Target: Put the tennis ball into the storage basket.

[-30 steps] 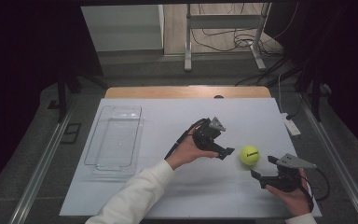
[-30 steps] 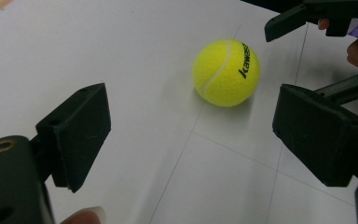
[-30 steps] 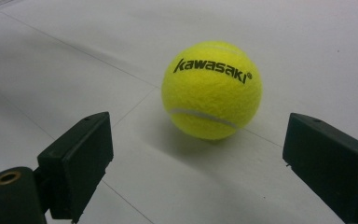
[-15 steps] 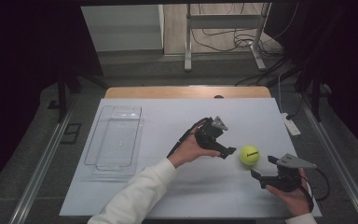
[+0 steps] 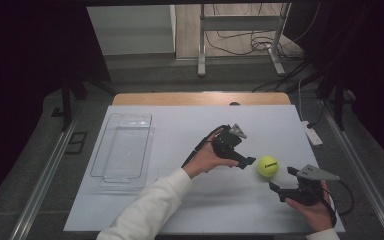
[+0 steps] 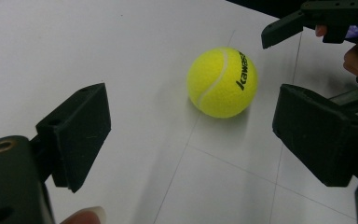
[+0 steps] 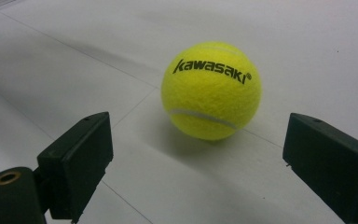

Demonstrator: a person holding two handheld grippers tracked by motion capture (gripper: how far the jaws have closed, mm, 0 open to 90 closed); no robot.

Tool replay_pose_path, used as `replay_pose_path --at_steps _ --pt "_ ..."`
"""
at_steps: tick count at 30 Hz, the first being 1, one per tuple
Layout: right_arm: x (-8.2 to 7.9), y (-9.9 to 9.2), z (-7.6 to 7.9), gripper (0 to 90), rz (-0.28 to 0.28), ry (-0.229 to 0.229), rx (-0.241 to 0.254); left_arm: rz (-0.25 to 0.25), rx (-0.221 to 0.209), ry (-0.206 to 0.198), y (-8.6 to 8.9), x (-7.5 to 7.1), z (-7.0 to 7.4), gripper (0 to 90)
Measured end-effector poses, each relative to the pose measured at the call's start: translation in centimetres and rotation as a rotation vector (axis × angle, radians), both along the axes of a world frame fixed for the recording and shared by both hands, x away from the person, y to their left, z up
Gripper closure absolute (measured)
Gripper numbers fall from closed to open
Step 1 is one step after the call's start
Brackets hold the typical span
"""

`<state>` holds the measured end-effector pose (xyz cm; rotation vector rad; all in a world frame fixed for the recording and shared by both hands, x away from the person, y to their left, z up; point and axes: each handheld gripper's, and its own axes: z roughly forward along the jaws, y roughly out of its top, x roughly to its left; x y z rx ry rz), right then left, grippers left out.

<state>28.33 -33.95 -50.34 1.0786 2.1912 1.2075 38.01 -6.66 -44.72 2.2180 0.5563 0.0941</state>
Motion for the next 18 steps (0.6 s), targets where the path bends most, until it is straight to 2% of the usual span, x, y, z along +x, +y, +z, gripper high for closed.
replay_pose_path --at_steps 18 --pt "0.0 0.0 0.0 8.9 -0.001 0.001 0.008 -0.015 0.015 0.013 -1.4 0.8 -0.4 12.5"
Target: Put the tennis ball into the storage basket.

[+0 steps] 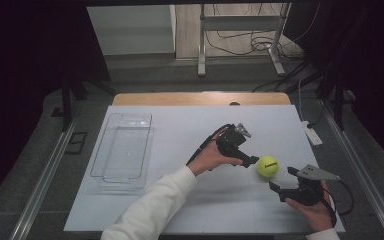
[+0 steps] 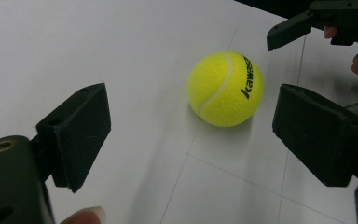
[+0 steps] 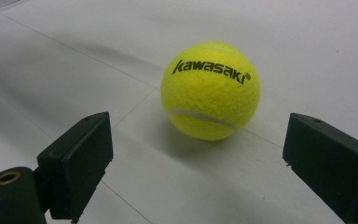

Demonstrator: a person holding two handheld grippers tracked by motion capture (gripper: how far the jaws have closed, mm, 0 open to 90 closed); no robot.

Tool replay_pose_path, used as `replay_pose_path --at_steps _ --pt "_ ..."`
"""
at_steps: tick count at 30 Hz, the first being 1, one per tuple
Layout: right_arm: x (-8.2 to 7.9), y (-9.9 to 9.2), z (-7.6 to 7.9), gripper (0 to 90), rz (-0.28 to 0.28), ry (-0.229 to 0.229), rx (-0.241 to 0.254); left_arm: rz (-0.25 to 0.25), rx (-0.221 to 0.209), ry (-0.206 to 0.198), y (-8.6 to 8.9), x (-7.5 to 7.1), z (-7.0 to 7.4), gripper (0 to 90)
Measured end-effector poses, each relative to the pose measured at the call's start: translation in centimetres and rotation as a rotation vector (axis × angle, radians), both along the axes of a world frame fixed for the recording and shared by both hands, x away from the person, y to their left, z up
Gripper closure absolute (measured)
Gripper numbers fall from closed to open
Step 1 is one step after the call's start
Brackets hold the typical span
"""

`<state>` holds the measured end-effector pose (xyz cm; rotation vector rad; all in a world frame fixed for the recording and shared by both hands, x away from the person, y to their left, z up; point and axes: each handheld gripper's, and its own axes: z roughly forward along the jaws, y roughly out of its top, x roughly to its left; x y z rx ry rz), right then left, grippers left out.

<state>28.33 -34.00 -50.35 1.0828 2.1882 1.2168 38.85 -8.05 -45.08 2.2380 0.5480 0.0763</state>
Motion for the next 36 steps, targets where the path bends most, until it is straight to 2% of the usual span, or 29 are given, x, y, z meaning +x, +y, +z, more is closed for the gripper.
replay_pose_path --at_steps 16,36 --pt "0.0 0.0 0.0 8.9 0.002 0.002 -0.001 0.003 0.013 0.008 -1.1 0.7 -0.2 12.7" --pt "0.1 0.1 -0.1 8.9 0.005 0.004 -0.005 -0.025 0.026 0.027 -2.4 0.9 -0.8 12.5"
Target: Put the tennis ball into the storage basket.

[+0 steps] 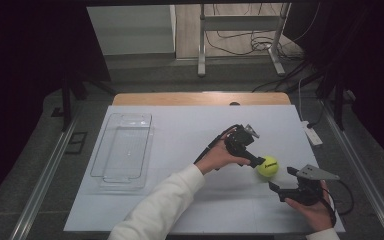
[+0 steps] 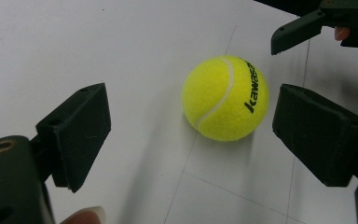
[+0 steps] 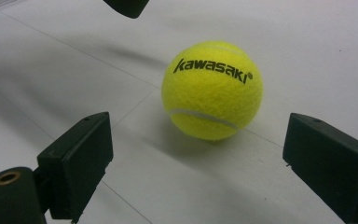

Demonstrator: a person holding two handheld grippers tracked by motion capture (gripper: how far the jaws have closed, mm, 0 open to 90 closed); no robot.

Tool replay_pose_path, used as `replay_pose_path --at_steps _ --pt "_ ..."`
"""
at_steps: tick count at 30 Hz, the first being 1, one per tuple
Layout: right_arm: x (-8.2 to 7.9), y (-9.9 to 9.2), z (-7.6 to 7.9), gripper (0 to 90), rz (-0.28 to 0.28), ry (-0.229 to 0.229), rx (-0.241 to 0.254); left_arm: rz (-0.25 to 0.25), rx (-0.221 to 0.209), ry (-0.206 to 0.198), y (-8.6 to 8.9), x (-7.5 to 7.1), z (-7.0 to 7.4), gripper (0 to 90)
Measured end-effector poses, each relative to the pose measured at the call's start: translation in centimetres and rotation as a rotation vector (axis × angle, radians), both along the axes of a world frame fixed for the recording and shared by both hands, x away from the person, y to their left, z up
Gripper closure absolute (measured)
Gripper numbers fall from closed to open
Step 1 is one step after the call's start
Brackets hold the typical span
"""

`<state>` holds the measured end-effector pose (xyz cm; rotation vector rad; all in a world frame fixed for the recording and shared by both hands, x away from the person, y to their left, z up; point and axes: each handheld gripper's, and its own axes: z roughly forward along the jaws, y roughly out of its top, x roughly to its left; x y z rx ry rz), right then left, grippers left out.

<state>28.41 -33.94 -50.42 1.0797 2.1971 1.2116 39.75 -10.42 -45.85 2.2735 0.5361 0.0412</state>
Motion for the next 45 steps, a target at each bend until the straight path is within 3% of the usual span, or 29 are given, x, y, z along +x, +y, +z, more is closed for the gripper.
replay_pose_path --at_steps 24,45 --pt "0.0 0.0 0.0 8.9 0.000 0.001 0.002 -0.035 0.014 0.027 -2.2 0.3 -0.9 12.5" --pt "0.0 0.0 0.0 8.9 0.001 0.002 0.003 -0.036 0.014 0.043 -3.2 0.5 -1.2 12.4"
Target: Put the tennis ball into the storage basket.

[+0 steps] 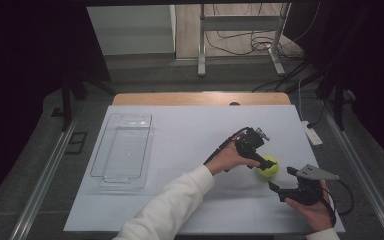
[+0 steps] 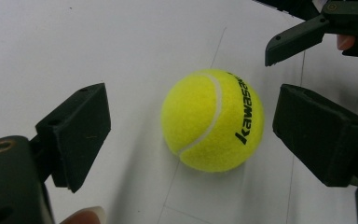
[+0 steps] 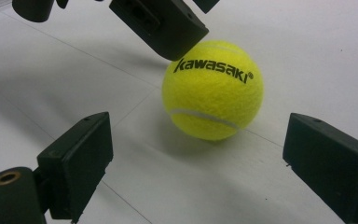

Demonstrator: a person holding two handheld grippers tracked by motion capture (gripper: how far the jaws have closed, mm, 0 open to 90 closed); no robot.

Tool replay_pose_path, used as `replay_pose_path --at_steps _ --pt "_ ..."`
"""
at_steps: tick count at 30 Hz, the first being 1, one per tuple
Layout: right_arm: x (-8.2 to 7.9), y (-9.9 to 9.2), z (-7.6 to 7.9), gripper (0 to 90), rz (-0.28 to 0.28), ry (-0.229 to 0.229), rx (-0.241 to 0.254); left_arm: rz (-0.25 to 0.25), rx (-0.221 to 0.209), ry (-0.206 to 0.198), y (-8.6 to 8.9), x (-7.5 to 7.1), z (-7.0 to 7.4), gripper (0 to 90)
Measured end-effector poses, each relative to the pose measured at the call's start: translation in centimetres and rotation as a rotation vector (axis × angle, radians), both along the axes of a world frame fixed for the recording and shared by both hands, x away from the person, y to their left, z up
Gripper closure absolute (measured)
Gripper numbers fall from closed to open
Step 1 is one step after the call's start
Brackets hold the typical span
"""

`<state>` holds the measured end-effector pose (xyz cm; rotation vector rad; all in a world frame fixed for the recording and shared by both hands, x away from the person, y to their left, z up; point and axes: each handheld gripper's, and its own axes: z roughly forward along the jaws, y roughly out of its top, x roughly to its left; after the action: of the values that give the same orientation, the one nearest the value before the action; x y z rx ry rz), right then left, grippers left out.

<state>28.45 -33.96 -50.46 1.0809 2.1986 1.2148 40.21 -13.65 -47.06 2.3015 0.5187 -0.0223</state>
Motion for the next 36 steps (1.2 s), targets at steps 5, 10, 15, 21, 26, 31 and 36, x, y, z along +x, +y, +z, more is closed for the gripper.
replay_pose_path --at_steps 5,10,15,21,26,31,36 --pt "0.0 0.0 0.0 8.8 0.001 0.000 0.000 -0.005 0.002 0.007 -0.4 0.0 -0.2 12.2" --pt "0.0 0.0 0.0 8.8 0.001 0.001 0.000 -0.007 0.008 0.015 -0.6 0.1 -0.4 12.1" --pt "0.0 0.0 0.0 8.8 0.001 0.000 0.000 -0.008 0.013 0.023 -0.8 0.2 -0.7 11.8" --pt "0.0 0.0 -0.1 8.8 0.003 -0.001 0.003 -0.006 0.014 0.033 -1.1 0.3 -1.1 11.6" --pt "0.0 0.0 -0.1 8.8 0.004 -0.001 0.002 -0.009 0.019 0.041 -1.3 0.3 -1.4 11.4" --pt "0.0 0.0 -0.1 8.7 0.003 0.004 0.003 -0.009 0.021 0.047 -1.6 0.2 -1.7 11.1" --pt "0.0 0.0 -0.1 8.7 0.004 0.004 0.003 -0.012 0.030 0.055 -1.9 0.1 -2.0 11.3"
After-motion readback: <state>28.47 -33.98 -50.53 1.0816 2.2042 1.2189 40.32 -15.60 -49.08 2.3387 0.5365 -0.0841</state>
